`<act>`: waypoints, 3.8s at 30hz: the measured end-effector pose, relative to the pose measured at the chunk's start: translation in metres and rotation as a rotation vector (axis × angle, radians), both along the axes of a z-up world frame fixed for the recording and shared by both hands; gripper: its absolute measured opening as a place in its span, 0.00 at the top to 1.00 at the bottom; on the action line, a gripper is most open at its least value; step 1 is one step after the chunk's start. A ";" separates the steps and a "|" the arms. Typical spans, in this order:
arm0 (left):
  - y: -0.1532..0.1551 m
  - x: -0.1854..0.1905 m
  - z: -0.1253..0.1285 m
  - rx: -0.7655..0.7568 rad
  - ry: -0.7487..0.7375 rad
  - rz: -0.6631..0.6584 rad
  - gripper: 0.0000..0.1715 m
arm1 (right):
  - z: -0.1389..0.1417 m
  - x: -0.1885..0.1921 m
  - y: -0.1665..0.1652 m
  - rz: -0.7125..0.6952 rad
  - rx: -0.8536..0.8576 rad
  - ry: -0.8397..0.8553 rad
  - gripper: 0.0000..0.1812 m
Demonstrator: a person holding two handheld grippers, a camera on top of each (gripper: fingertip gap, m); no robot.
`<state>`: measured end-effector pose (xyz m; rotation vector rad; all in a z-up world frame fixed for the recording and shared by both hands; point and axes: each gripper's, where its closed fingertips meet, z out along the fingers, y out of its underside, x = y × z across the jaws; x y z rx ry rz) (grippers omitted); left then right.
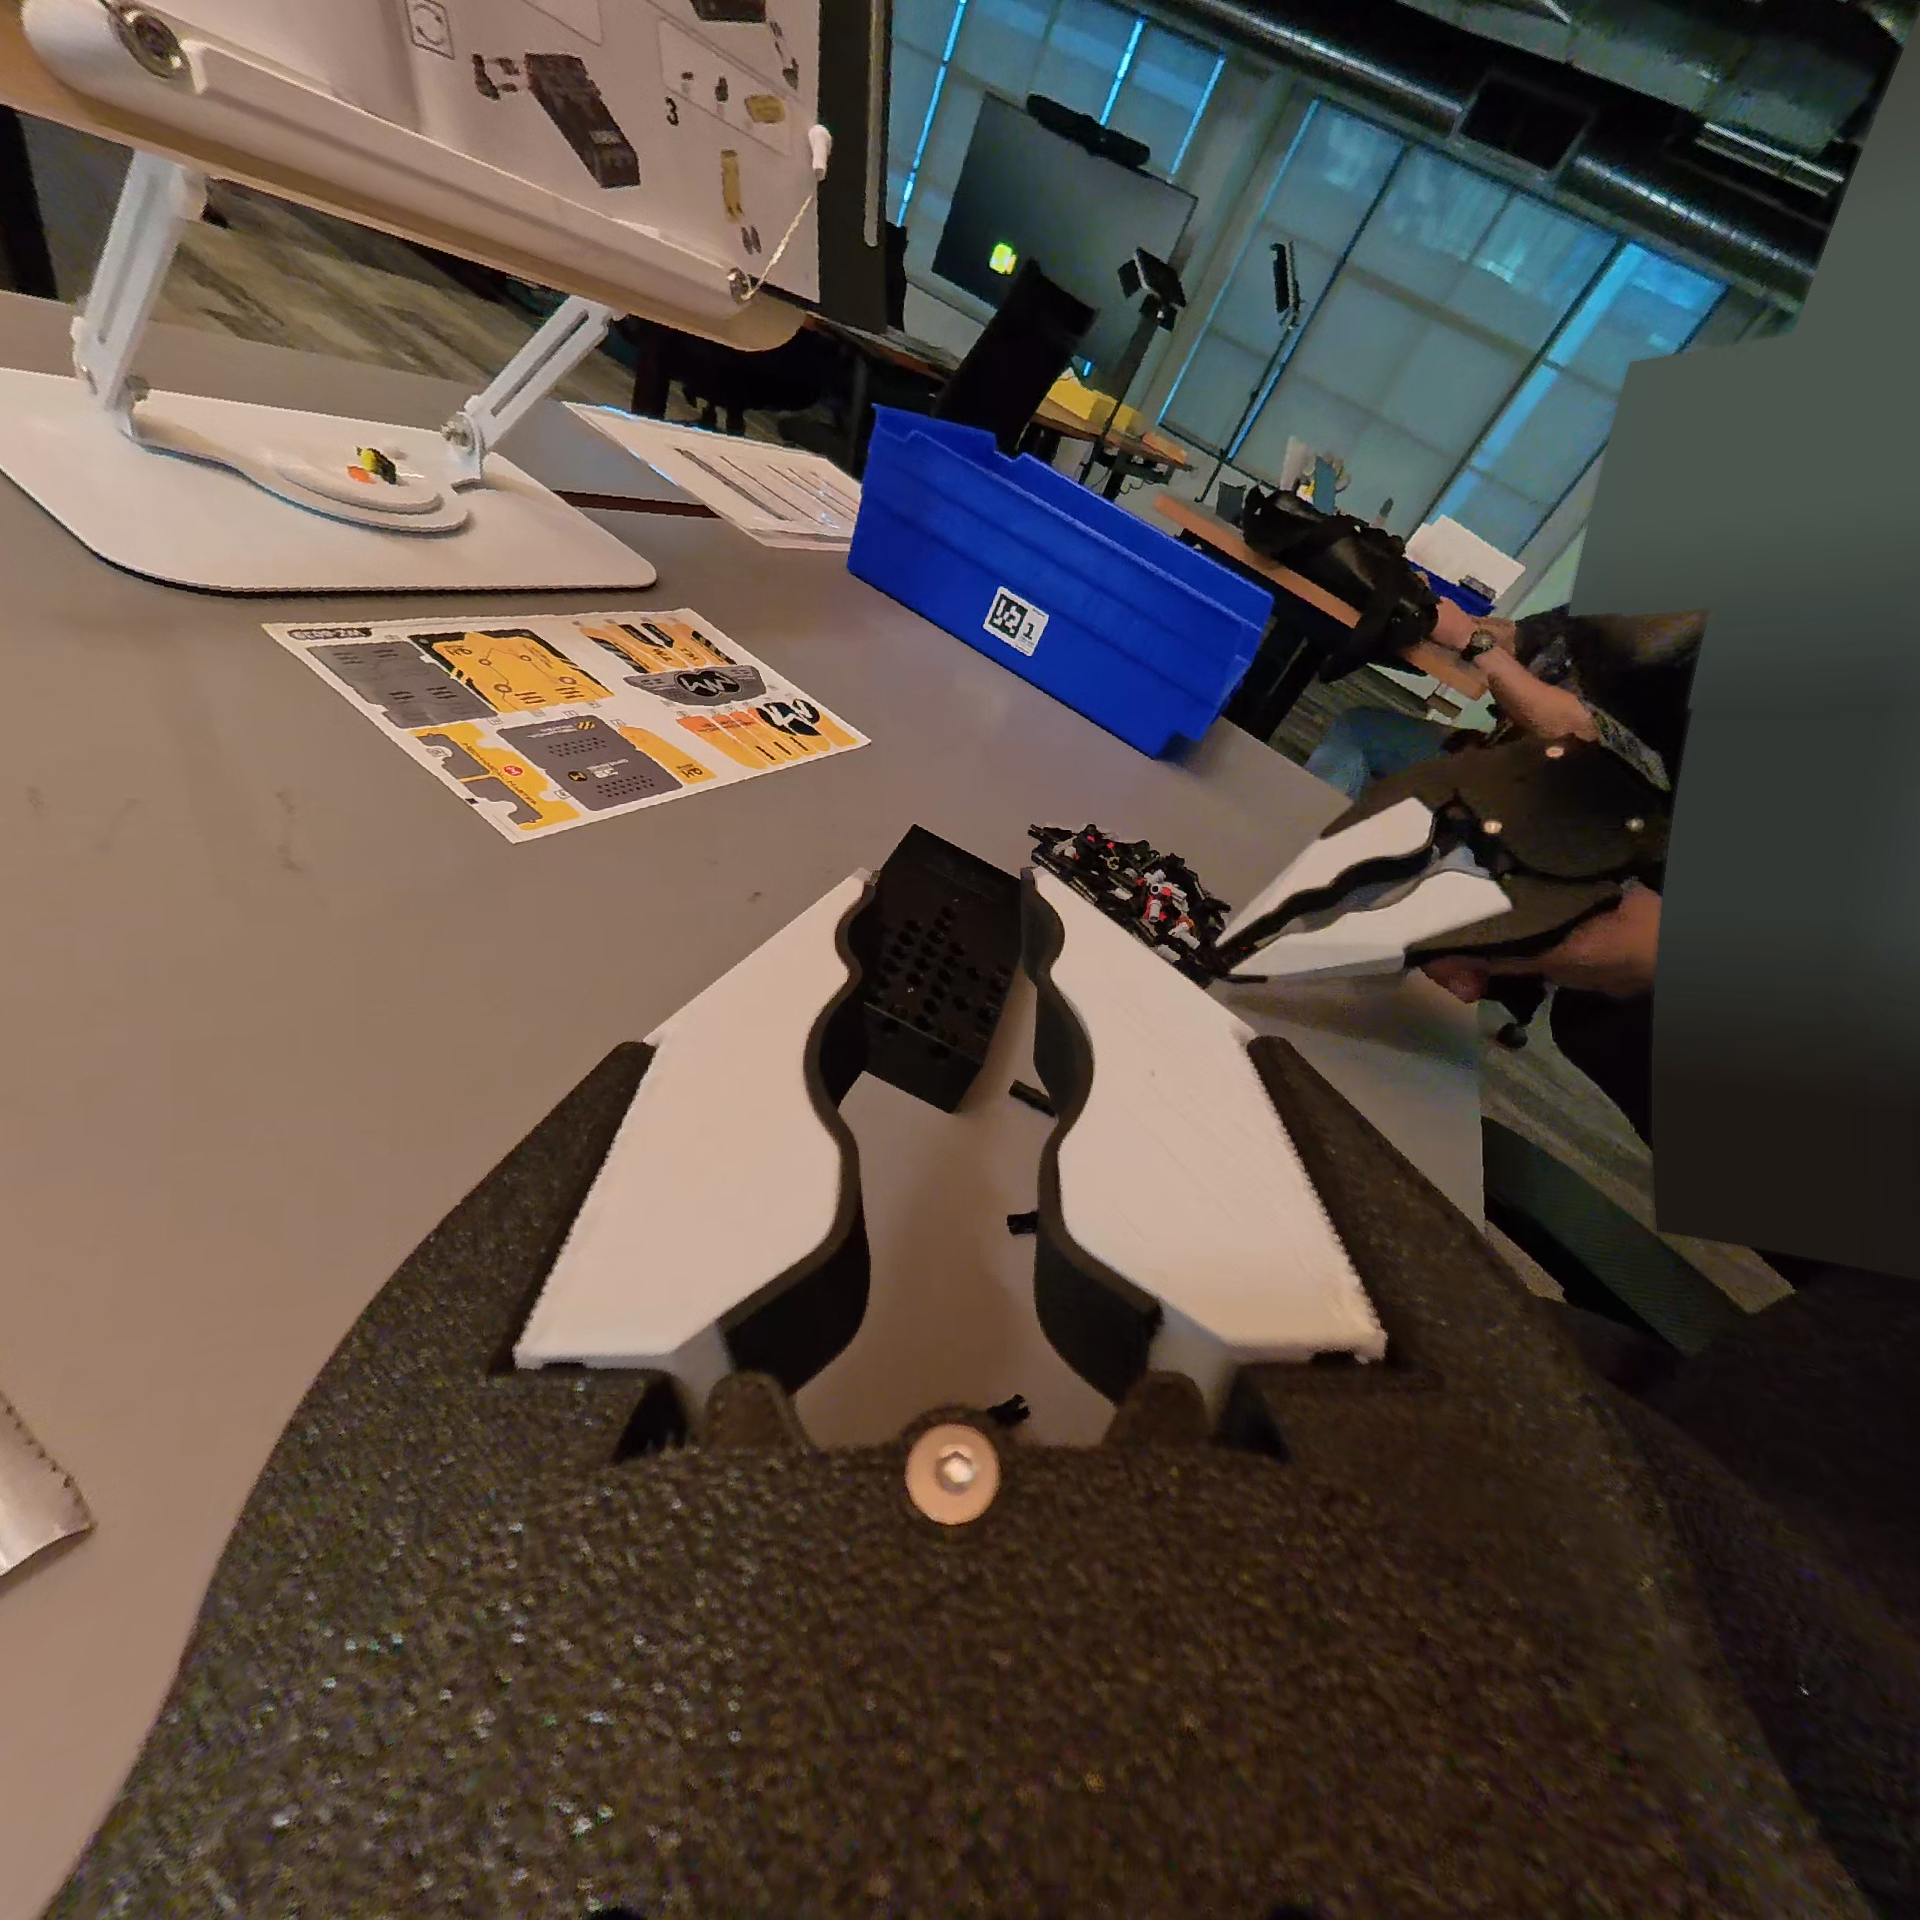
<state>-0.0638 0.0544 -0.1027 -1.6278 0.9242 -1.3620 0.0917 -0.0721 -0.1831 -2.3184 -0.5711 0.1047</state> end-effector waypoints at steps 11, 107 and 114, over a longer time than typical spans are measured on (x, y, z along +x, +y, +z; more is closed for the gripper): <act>0.000 0.000 0.000 0.002 0.000 0.000 0.85 | -0.013 0.004 0.000 0.034 -0.060 -0.099 0.98; 0.009 -0.003 -0.001 -0.028 -0.002 0.030 0.85 | 0.013 -0.037 -0.012 -0.034 0.068 0.220 0.96; 0.011 -0.005 0.000 -0.026 -0.013 0.040 0.85 | -0.012 -0.072 -0.007 0.056 0.030 0.130 0.96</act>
